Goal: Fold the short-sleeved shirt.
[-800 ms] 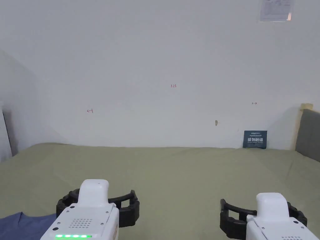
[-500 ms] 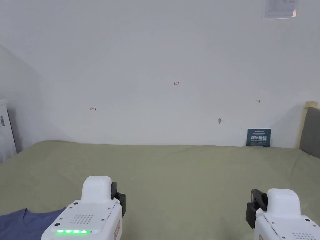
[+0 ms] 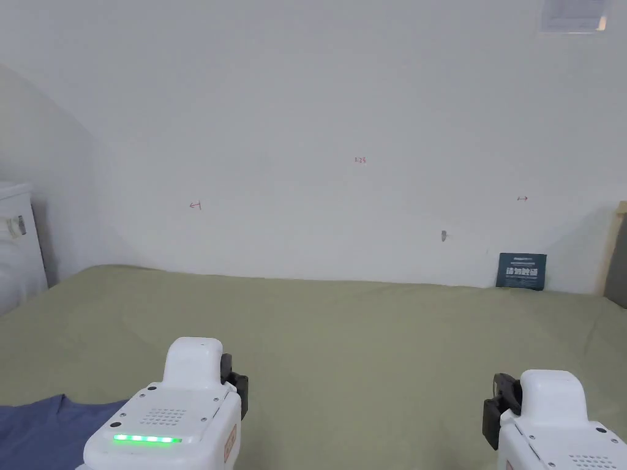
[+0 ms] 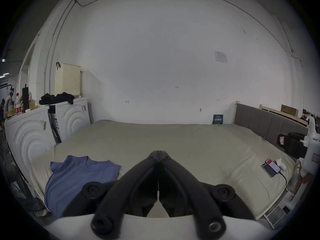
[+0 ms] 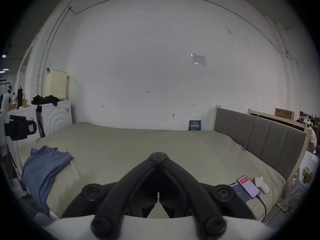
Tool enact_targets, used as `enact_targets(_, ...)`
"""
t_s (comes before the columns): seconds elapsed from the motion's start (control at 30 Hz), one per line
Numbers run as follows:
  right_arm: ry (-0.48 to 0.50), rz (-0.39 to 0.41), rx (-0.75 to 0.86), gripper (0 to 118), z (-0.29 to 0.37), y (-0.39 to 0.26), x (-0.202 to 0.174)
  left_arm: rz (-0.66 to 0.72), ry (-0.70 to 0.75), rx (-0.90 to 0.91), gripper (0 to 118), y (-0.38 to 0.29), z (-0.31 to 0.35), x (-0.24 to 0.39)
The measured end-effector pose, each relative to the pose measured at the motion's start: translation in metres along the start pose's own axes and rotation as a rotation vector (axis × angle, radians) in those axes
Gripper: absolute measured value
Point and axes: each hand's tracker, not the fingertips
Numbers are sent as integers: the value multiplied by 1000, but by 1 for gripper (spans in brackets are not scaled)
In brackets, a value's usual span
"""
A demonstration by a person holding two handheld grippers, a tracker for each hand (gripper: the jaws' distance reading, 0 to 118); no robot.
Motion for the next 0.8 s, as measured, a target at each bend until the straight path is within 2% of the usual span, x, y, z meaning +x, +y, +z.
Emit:
enact_targets(0.07, 26, -1, -5, 1, -5, 3, -8, 8, 27, -17, 0, 1, 1, -14)
enact_targets(0.17, 129, -10, -20, 1, -18, 4, -38, 13, 105, -26, 0, 1, 8, -46)
enact_targets(0.5, 471, -50, -26, 1, -40, 5, -174, 52, 442, -69, 0, -7, 77, -170)
enact_targets(0.63, 542, -37, -47, 1, -43, 2, -207, 85, 500, -89, 0, -15, 93, -198)
enact_targets(0.8, 575, -17, -48, 1, -48, 1, -226, 95, 529, -115, 0, -22, 93, -215)
